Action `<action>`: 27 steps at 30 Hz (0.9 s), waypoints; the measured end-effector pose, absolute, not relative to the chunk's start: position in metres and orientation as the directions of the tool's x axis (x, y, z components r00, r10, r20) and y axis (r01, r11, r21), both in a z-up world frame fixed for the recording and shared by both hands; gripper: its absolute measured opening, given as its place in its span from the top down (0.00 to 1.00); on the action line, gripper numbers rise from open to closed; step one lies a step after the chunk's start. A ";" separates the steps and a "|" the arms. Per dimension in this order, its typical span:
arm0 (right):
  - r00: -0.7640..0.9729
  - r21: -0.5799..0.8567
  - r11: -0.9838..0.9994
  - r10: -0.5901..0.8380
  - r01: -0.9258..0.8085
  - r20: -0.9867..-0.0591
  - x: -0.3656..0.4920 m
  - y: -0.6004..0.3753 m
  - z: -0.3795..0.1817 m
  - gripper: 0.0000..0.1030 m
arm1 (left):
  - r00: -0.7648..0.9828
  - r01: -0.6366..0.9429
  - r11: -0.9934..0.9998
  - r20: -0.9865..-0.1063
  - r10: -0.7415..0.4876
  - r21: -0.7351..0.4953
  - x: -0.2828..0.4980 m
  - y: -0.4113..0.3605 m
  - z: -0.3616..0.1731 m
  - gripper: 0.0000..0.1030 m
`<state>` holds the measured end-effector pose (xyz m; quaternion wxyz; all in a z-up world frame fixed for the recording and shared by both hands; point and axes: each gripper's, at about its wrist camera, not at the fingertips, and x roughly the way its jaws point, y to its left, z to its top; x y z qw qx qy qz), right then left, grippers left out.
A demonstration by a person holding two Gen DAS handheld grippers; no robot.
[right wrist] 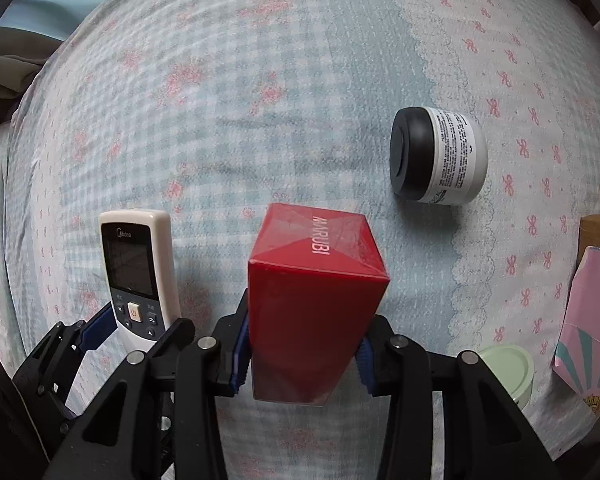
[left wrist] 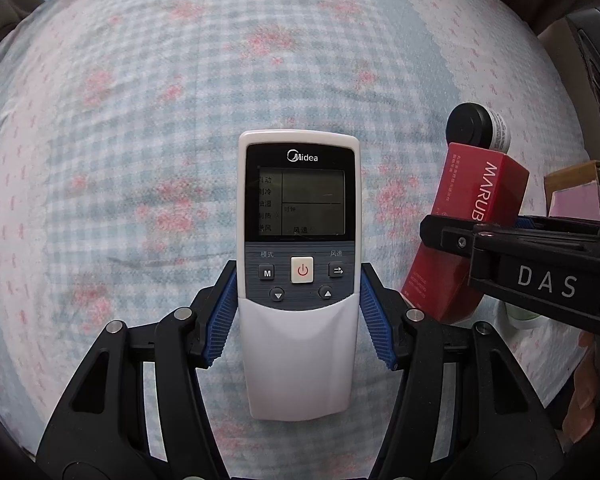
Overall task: Organize rigid objects
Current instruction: 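Carry the remote and red box in both grippers over the cardboard box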
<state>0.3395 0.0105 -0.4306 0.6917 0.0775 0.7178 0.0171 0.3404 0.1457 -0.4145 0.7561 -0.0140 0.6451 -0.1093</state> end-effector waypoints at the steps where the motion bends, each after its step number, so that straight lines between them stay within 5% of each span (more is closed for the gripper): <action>1: -0.028 0.137 0.987 0.140 0.089 -0.990 0.337 0.011 -0.427 0.62 | 0.148 0.148 0.976 -0.972 -0.181 -0.160 0.337 0.148 -0.410 0.47; 16: 0.138 0.230 0.970 0.217 0.085 -0.966 0.285 0.000 -0.276 0.62 | 0.251 0.246 0.949 -0.933 -0.259 -0.197 0.288 0.160 -0.287 0.47; 27: 0.244 0.303 0.945 0.267 0.124 -0.932 0.237 -0.087 -0.212 0.62 | 0.314 0.321 0.932 -0.910 -0.271 -0.167 0.263 0.077 -0.227 0.47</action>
